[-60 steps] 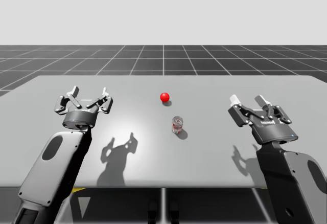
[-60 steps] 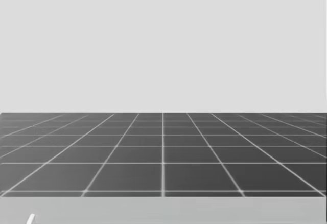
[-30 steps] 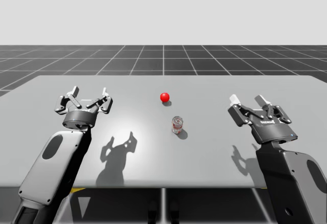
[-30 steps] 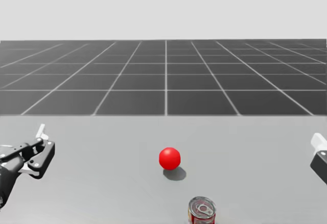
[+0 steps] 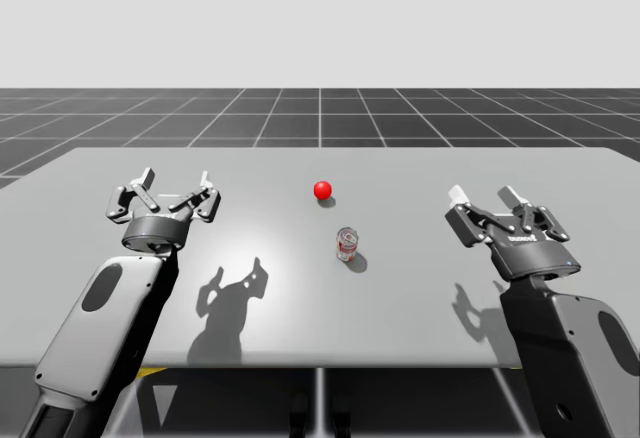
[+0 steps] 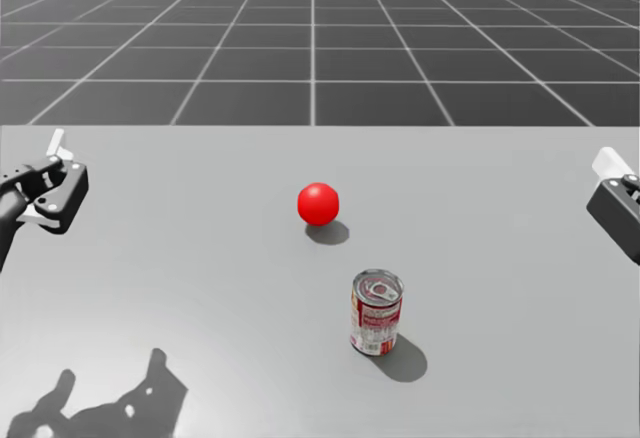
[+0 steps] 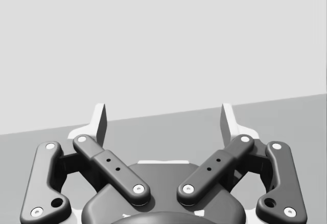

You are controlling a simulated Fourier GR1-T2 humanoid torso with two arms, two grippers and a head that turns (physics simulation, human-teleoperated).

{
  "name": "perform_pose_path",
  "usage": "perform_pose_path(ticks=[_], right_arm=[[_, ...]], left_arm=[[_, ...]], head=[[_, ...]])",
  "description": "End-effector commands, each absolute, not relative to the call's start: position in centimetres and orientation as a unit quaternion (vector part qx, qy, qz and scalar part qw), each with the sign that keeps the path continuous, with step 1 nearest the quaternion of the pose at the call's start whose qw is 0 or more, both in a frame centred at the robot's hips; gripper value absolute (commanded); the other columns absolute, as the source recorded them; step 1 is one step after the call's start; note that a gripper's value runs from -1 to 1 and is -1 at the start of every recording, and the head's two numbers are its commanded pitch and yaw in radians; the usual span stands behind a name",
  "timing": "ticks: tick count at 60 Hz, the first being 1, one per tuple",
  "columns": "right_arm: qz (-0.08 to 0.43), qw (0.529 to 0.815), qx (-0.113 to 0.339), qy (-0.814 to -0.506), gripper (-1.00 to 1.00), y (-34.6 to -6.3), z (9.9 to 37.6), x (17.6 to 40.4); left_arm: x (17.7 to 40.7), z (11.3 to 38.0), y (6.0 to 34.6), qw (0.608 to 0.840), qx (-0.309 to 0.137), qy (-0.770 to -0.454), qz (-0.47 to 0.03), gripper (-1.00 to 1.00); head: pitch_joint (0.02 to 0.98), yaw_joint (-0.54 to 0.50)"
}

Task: Watch the red light. When it turns green, pick up the object.

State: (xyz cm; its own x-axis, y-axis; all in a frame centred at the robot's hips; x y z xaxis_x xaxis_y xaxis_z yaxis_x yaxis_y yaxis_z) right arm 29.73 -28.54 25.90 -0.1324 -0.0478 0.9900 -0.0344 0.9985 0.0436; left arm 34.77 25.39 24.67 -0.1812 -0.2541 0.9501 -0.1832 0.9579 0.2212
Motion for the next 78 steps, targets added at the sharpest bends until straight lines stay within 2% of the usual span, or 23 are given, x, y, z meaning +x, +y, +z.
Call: perform_pose_path(ticks=[1, 78], right_arm=[[-0.004, 0.658, 0.026, -0.752, -1.00, -28.60, 25.84, 29.76], [-0.002, 0.655, 0.019, -0.755, -1.00, -28.65, 25.90, 29.75]], left_arm=[[34.74, 24.69, 25.31, 0.623, 0.141, -0.769, -0.029, -1.00], [34.72, 24.63, 25.16, 0.624, 0.139, -0.768, -0.033, -1.00]], head=[[0.599, -0.01], [0.602, -0.02]])
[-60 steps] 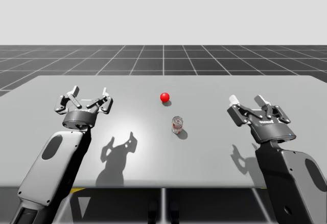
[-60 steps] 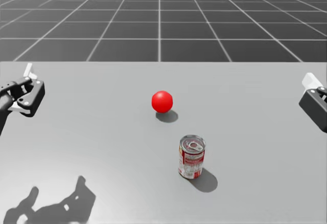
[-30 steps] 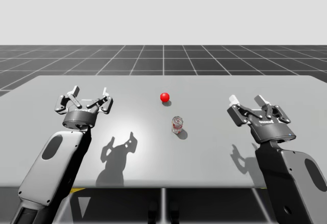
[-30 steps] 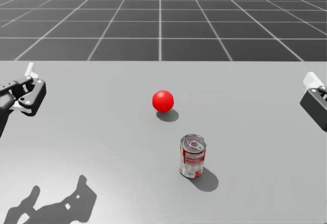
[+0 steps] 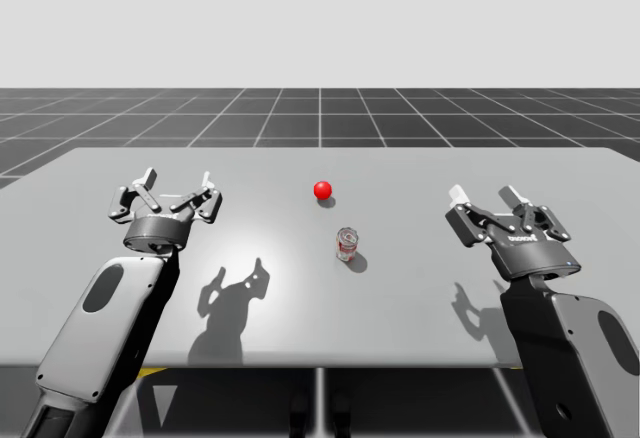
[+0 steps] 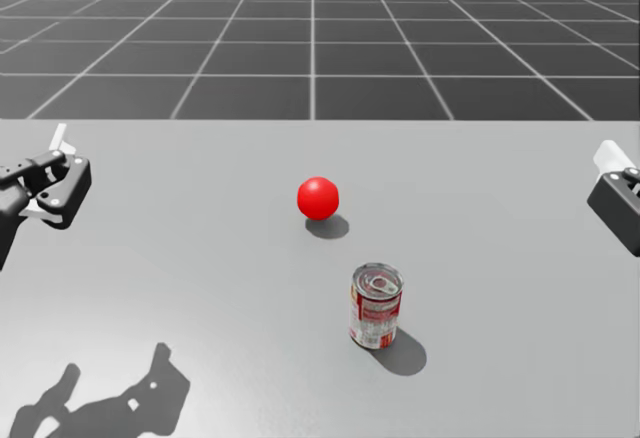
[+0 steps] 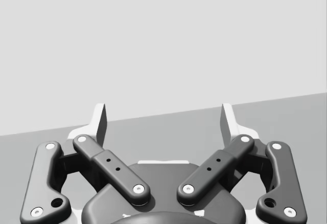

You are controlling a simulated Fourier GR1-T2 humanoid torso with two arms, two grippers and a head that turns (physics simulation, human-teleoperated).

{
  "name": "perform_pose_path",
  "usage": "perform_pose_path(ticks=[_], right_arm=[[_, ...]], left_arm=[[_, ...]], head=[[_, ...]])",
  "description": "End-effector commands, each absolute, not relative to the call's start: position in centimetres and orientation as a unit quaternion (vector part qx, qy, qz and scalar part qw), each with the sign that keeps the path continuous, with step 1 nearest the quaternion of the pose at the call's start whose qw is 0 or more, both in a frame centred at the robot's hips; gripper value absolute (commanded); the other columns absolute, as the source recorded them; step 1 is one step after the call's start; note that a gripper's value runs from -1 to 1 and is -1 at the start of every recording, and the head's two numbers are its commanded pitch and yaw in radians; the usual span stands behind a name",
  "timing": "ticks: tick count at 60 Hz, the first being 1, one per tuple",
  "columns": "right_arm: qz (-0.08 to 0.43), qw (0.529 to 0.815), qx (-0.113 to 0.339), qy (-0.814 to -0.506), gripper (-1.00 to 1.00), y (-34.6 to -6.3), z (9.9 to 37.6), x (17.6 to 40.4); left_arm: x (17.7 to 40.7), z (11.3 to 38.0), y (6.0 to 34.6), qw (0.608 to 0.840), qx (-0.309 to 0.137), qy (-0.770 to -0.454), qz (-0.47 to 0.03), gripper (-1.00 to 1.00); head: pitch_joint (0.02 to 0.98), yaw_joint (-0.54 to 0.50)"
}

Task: Watch the red light. When it turns green, pick up the object.

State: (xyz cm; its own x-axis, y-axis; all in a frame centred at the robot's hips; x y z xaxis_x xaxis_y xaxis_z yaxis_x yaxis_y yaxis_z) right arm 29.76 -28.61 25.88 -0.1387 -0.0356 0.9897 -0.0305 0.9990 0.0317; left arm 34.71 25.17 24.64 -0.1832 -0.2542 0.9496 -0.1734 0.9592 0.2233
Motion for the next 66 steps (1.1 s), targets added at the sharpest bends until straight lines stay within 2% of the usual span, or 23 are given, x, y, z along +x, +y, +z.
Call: perform_pose_path(ticks=[1, 66], right_arm=[[-0.002, 0.655, 0.019, -0.756, -1.00, -28.66, 25.90, 29.75], [0.002, 0.650, 0.006, -0.760, -1.00, -28.79, 25.88, 29.80]], left_arm=[[34.72, 24.63, 25.16, 0.624, 0.139, -0.768, -0.033, -1.00], [34.74, 24.59, 24.99, 0.626, 0.138, -0.767, -0.035, -1.00]], head=[[0.602, -0.01], [0.603, -0.01]])
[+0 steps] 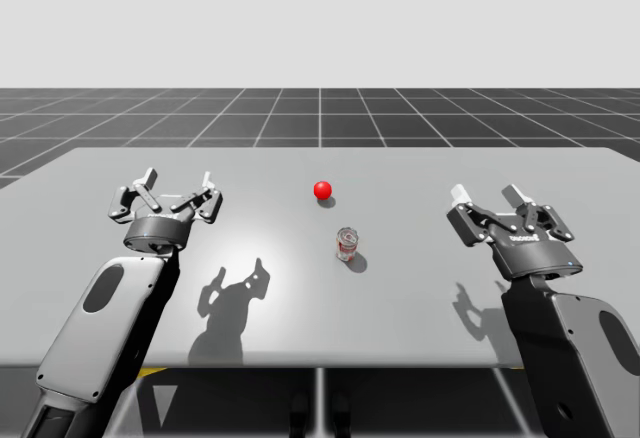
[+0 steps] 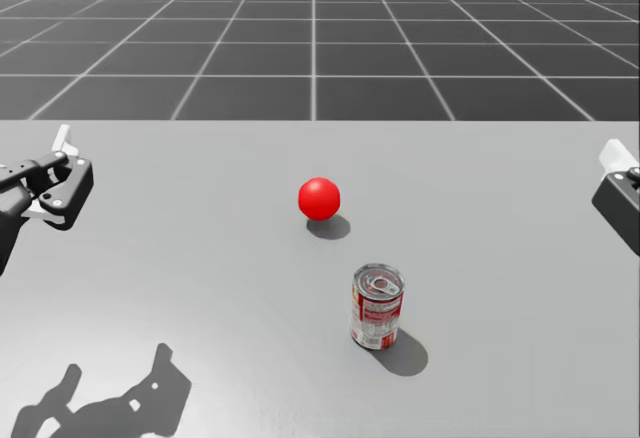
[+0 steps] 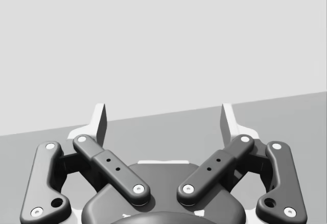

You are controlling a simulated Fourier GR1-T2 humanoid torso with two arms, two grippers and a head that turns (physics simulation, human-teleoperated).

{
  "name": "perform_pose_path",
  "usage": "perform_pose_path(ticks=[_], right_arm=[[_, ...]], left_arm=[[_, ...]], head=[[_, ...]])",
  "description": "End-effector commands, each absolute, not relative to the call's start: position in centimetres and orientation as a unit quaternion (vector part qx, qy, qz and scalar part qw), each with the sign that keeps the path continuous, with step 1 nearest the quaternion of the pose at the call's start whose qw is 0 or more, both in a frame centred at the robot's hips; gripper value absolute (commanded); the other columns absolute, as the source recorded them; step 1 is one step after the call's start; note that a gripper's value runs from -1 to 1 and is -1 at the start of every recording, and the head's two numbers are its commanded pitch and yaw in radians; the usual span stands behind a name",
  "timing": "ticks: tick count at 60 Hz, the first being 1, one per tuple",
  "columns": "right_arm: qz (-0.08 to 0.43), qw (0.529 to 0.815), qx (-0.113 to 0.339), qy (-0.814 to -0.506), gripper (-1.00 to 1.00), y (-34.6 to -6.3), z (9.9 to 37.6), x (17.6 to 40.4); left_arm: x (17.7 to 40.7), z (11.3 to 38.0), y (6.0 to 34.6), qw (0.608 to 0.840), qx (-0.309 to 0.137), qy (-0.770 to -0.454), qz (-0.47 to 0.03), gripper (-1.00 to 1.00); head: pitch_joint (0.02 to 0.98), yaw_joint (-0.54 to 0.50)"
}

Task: Watch the red light. When it turns green, pick up the object.

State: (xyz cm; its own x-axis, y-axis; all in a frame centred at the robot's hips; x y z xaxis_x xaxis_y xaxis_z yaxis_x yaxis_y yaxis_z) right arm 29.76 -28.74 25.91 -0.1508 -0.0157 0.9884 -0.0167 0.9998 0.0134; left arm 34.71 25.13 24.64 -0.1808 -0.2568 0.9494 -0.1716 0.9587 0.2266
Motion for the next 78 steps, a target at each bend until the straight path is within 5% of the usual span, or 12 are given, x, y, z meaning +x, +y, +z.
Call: perform_pose_path(ticks=[1, 29, 54, 78], right_arm=[[0.002, 0.650, 0.005, -0.760, -1.00, -28.8, 25.9, 29.8], [0.000, 0.650, 0.007, -0.760, -1.00, -28.8, 25.9, 29.8], [0.001, 0.653, 0.008, -0.758, -1.00, -28.7, 25.8, 29.9], [-0.005, 0.672, 0.040, -0.740, -1.00, -27.6, 25.8, 29.8]], left_arm=[[34.7, 24.6, 25.0, 0.626, 0.138, -0.767, -0.035, -1.00], [34.7, 24.5, 24.9, 0.626, 0.138, -0.767, -0.035, -1.00], [34.8, 24.5, 24.8, 0.626, 0.138, -0.766, -0.040, -1.00], [34.7, 24.6, 24.7, 0.627, 0.137, -0.766, -0.039, -1.00]], head=[[0.603, -0.01], [0.609, -0.02], [0.768, -0.10], [0.794, -0.12]])
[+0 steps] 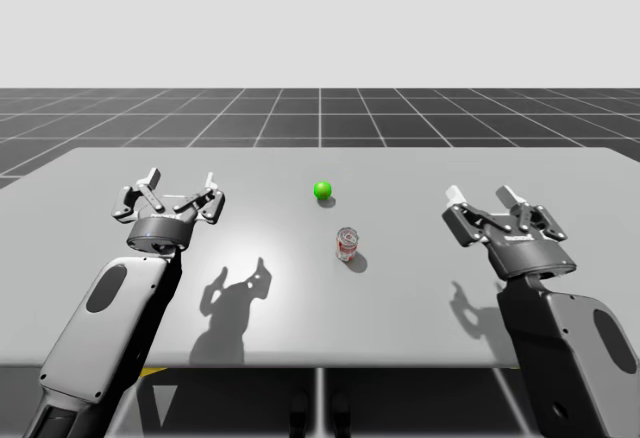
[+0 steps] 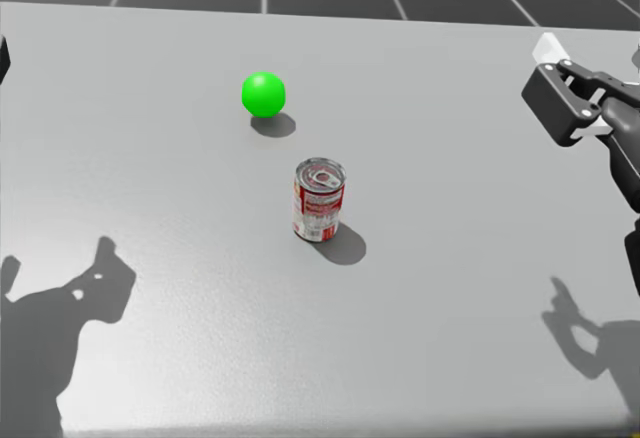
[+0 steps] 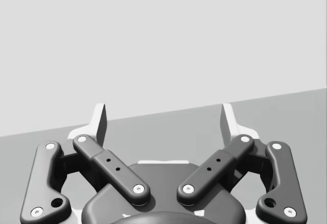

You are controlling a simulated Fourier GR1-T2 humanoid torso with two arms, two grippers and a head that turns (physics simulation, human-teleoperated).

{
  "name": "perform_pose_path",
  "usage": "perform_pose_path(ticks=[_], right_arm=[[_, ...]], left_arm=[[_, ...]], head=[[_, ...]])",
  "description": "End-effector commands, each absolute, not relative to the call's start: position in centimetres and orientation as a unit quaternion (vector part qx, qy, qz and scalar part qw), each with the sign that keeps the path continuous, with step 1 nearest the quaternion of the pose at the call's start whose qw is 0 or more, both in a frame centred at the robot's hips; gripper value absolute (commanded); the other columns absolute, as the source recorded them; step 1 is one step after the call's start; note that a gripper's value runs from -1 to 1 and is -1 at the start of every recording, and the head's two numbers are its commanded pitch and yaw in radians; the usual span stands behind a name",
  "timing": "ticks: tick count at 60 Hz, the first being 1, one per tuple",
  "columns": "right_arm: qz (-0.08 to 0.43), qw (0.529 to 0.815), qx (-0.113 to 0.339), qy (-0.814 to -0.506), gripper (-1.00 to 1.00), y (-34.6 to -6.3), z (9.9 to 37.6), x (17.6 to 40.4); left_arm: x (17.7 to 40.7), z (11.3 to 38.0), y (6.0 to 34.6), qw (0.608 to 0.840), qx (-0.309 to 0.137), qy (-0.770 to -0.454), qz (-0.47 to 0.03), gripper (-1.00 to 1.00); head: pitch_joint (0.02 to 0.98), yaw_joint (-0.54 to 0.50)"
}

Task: Watch the red light. When it turns green, pick up the object.

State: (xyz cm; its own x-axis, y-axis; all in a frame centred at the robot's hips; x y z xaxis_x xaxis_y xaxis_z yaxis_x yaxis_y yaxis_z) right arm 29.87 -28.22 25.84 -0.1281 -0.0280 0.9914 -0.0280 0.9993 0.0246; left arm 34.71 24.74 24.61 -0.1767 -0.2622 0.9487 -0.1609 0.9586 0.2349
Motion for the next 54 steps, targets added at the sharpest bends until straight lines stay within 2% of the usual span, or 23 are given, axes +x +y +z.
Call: perform_pose_path(ticks=[1, 5, 8, 12, 17, 21, 36, 43, 54], right_arm=[[-0.005, 0.674, 0.040, -0.738, -1.00, -27.5, 25.8, 29.8], [0.023, 0.673, 0.024, -0.739, -1.00, -26.7, 25.8, 29.4], [0.054, 0.677, 0.031, -0.734, -1.00, -26.1, 25.8, 29.0], [0.065, 0.687, 0.070, -0.720, -1.00, -25.4, 25.7, 28.4], [0.103, 0.699, 0.108, -0.699, -1.00, -24.5, 25.2, 28.0], [0.117, 0.709, 0.132, -0.683, -1.00, -24.1, 24.4, 27.8], [0.159, 0.733, 0.166, -0.640, -1.00, -23.3, 20.1, 27.8], [0.182, 0.742, 0.182, -0.619, -1.00, -21.9, 17.9, 27.9], [0.201, 0.751, 0.193, -0.598, -1.00, -19.7, 16.0, 28.2]], left_arm=[[34.7, 24.6, 24.7, 0.627, 0.137, -0.766, -0.039, -1.00], [34.7, 24.6, 24.7, 0.627, 0.137, -0.766, -0.039, -1.00], [34.7, 24.6, 24.7, 0.627, 0.137, -0.766, -0.039, -1.00], [34.7, 24.6, 24.8, 0.627, 0.137, -0.766, -0.039, -1.00], [34.7, 24.6, 24.7, 0.627, 0.137, -0.765, -0.041, -1.00], [34.8, 24.5, 24.7, 0.628, 0.138, -0.765, -0.041, -1.00], [34.8, 24.4, 24.6, 0.625, 0.143, -0.766, -0.046, -1.00], [34.8, 24.3, 24.6, 0.627, 0.143, -0.765, -0.049, -1.00], [34.8, 24.3, 24.6, 0.627, 0.142, -0.764, -0.050, -1.00]], head=[[0.795, -0.12], [0.794, -0.12], [0.795, -0.12], [0.795, -0.11], [0.797, -0.11], [0.798, -0.11], [0.799, -0.11], [0.799, -0.11], [0.800, -0.11]])
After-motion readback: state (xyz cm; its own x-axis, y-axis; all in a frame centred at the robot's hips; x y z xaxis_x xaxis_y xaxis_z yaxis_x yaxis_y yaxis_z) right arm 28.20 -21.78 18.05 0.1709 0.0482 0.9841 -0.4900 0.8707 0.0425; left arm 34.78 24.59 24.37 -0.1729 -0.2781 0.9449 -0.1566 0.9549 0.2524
